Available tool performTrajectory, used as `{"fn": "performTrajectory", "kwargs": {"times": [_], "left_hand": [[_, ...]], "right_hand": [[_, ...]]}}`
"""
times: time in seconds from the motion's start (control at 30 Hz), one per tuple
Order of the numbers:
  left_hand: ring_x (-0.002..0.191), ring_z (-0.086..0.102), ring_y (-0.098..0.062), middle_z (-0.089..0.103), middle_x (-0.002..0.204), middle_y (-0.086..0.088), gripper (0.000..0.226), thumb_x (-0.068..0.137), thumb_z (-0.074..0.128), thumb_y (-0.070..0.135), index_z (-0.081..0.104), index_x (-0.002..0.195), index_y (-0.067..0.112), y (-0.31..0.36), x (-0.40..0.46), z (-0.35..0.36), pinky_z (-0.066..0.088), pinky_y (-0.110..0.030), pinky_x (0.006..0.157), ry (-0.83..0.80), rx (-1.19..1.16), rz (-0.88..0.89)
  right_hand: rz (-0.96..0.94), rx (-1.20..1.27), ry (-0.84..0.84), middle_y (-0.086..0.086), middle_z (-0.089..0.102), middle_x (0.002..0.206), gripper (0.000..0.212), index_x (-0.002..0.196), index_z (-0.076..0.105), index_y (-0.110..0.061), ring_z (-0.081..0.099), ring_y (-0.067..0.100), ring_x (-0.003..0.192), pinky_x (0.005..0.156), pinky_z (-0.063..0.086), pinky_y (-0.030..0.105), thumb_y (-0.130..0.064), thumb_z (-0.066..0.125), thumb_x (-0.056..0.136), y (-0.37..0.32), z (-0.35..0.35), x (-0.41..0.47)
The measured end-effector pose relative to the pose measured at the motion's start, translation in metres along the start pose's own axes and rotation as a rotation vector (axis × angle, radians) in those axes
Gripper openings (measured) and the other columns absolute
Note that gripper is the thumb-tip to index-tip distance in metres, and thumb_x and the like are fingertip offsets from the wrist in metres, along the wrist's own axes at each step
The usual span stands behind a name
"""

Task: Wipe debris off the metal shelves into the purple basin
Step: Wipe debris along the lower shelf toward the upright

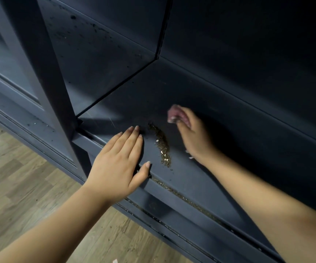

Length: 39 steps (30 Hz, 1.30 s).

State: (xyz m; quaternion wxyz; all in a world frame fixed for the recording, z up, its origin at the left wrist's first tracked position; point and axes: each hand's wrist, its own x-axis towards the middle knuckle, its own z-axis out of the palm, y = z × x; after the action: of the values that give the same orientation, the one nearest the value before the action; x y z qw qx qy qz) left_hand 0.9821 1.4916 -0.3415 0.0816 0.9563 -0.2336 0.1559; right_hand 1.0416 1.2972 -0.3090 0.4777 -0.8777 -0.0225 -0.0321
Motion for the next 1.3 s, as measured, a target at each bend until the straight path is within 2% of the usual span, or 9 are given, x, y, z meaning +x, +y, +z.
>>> {"fn": "performTrajectory", "kwargs": {"times": [0.17,0.33,0.57,0.67,0.83,1.0,1.1,1.17,1.3], "left_hand": [[0.133,0.040,-0.036,0.044,0.140,-0.026,0.070,0.096,0.026,0.046,0.050,0.130,-0.009,-0.017,0.005,-0.002,0.021,-0.042,0.112,0.038,0.025,-0.012],[0.125,0.050,-0.041,0.052,0.132,-0.029,0.078,0.097,0.015,0.050,0.055,0.126,-0.010,-0.020,0.008,0.002,0.026,-0.043,0.109,-0.034,-0.011,-0.086],[0.123,0.051,-0.041,0.053,0.131,-0.029,0.069,0.090,0.032,0.045,0.056,0.125,-0.010,-0.020,0.008,0.003,0.027,-0.043,0.108,-0.012,-0.019,-0.083],[0.122,0.052,-0.041,0.053,0.130,-0.029,0.069,0.088,0.034,0.044,0.057,0.124,-0.010,-0.021,0.008,0.003,0.027,-0.043,0.106,-0.011,-0.023,-0.081],[0.122,0.053,-0.040,0.054,0.130,-0.028,0.068,0.089,0.034,0.045,0.058,0.124,-0.009,-0.020,0.007,0.001,0.025,-0.041,0.107,-0.023,-0.020,-0.074],[0.123,0.052,-0.038,0.054,0.131,-0.027,0.069,0.090,0.033,0.046,0.058,0.125,-0.008,-0.022,0.007,-0.001,0.025,-0.040,0.108,-0.037,-0.010,-0.057],[0.127,0.049,-0.036,0.052,0.134,-0.025,0.072,0.096,0.024,0.049,0.055,0.128,-0.007,-0.026,0.010,-0.004,0.024,-0.040,0.109,-0.039,-0.007,-0.037],[0.130,0.046,-0.034,0.050,0.137,-0.024,0.072,0.095,0.026,0.050,0.052,0.131,-0.006,-0.034,0.017,-0.005,0.022,-0.040,0.109,-0.030,-0.020,-0.049],[0.129,0.047,-0.034,0.050,0.137,-0.022,0.073,0.091,0.031,0.052,0.053,0.130,-0.006,-0.046,0.028,-0.001,0.026,-0.038,0.112,-0.041,-0.031,-0.066]], "right_hand": [[0.317,-0.505,0.420,0.014,0.062,0.119,0.057,0.124,0.052,-0.024,0.062,0.041,0.096,0.083,0.050,0.054,-0.050,0.031,0.077,0.053,-0.075,0.002],[0.504,-0.632,0.409,0.008,0.053,0.131,0.074,0.129,0.040,-0.032,0.061,0.038,0.102,0.094,0.045,0.053,-0.074,0.017,0.073,0.084,-0.111,0.013],[0.195,-0.499,0.113,0.004,0.056,0.123,0.033,0.119,0.055,-0.027,0.057,0.029,0.107,0.093,0.048,0.044,-0.040,0.045,0.091,0.026,-0.037,0.050],[-0.050,-0.441,-0.062,0.007,0.054,0.132,0.048,0.124,0.058,-0.015,0.049,0.027,0.123,0.107,0.036,0.043,-0.039,0.046,0.085,-0.004,0.010,0.046],[-0.215,-0.462,-0.191,-0.004,0.035,0.150,0.045,0.141,0.042,-0.022,0.025,0.010,0.140,0.101,0.006,0.006,-0.020,0.049,0.097,-0.024,0.039,0.024],[-0.131,-0.313,-0.190,0.006,0.050,0.140,0.043,0.134,0.049,-0.027,0.046,0.022,0.130,0.111,0.033,0.042,-0.037,0.046,0.092,-0.014,0.028,0.038],[-0.029,-0.126,0.046,0.009,0.060,0.120,0.032,0.125,0.053,-0.010,0.057,0.020,0.107,0.099,0.045,0.027,-0.014,0.048,0.094,0.004,0.001,0.048],[0.119,-0.305,0.241,0.011,0.062,0.114,0.028,0.124,0.053,-0.010,0.059,0.022,0.098,0.081,0.049,0.020,-0.011,0.045,0.097,0.023,-0.032,0.051],[0.403,-0.598,0.337,0.010,0.063,0.118,0.035,0.124,0.049,-0.030,0.061,0.038,0.099,0.089,0.048,0.053,-0.046,0.038,0.095,0.063,-0.077,0.062]]}}
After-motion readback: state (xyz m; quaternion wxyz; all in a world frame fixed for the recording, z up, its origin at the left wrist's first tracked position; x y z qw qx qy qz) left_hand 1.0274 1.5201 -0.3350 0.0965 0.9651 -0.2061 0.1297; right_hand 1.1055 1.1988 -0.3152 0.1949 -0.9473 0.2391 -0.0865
